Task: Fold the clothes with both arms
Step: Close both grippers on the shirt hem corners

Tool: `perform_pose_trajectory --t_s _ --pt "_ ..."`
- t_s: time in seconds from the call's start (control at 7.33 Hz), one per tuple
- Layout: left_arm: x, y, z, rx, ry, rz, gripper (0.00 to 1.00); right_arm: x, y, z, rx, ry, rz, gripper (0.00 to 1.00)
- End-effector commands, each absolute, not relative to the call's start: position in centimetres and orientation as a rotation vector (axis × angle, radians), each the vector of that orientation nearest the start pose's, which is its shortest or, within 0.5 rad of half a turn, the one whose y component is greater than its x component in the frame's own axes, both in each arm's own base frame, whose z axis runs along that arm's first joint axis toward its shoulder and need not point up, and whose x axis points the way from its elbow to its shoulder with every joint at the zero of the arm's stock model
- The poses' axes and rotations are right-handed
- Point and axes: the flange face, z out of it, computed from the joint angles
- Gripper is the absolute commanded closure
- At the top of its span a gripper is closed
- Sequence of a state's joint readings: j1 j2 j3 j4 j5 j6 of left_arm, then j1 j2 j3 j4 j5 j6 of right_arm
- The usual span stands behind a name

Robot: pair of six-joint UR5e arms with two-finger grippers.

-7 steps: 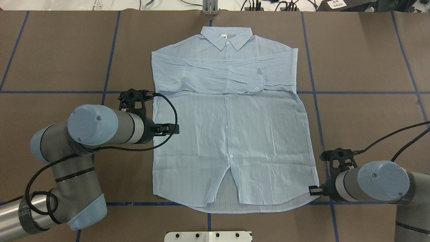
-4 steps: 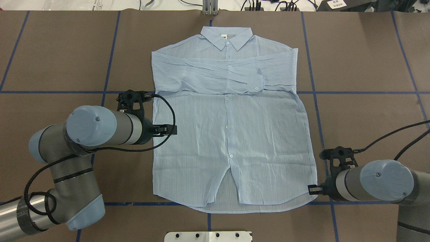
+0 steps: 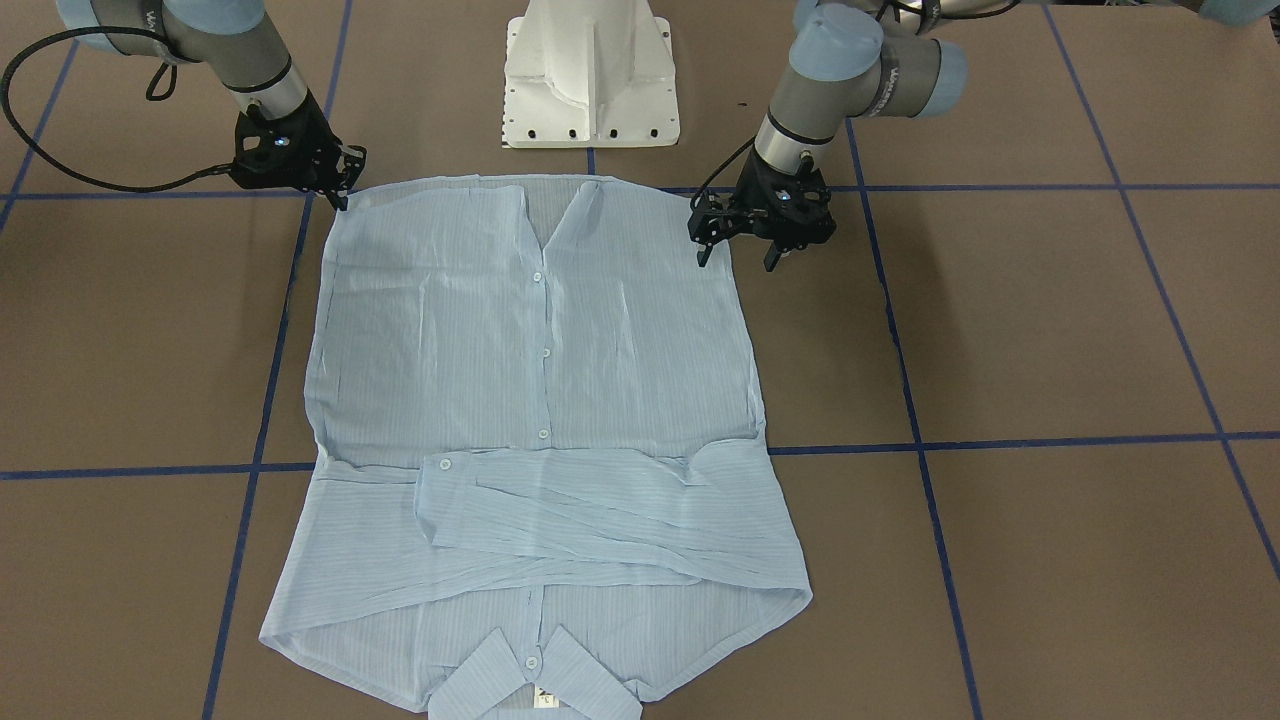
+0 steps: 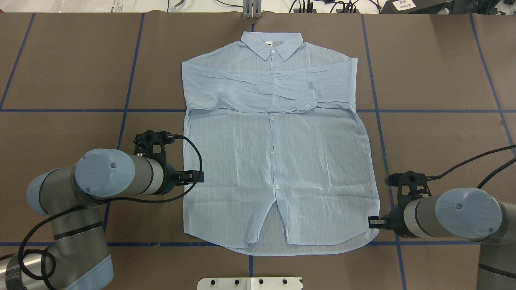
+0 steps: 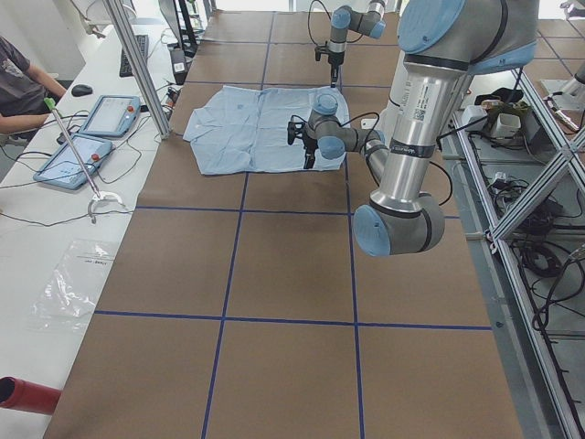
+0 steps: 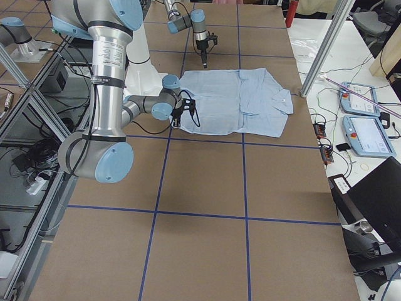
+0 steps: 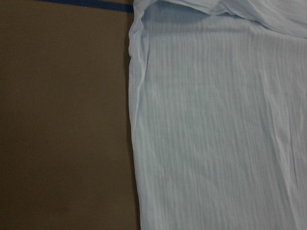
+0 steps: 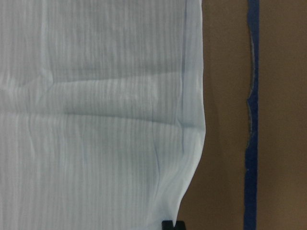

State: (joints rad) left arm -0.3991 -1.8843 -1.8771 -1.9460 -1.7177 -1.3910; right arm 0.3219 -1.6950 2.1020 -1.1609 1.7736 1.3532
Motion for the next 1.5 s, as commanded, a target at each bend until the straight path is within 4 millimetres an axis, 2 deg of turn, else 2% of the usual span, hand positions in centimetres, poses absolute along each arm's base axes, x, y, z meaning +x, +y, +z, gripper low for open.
perform_pose_trajectory --t_s 0.0,0.41,0.96,1.36 --pt "51.3 -30.9 31.3 0.085 0.954 -0.139 0.04 -38.9 -24.9 41.9 0.034 -0.845 0.019 1.00" --pt "51.7 -29.9 31.2 0.055 0.923 -0.147 0.21 -39.0 -25.0 41.7 0.034 -0.851 0.017 1.00" --pt "52.7 -26.8 30.8 -0.004 0.884 -0.098 0.24 -39.0 -25.0 41.6 0.033 -0.855 0.017 1.00" --pt "53.2 -26.6 31.4 -0.009 0.871 -0.094 0.25 -38.3 -25.4 41.4 0.038 -0.858 0.029 1.00"
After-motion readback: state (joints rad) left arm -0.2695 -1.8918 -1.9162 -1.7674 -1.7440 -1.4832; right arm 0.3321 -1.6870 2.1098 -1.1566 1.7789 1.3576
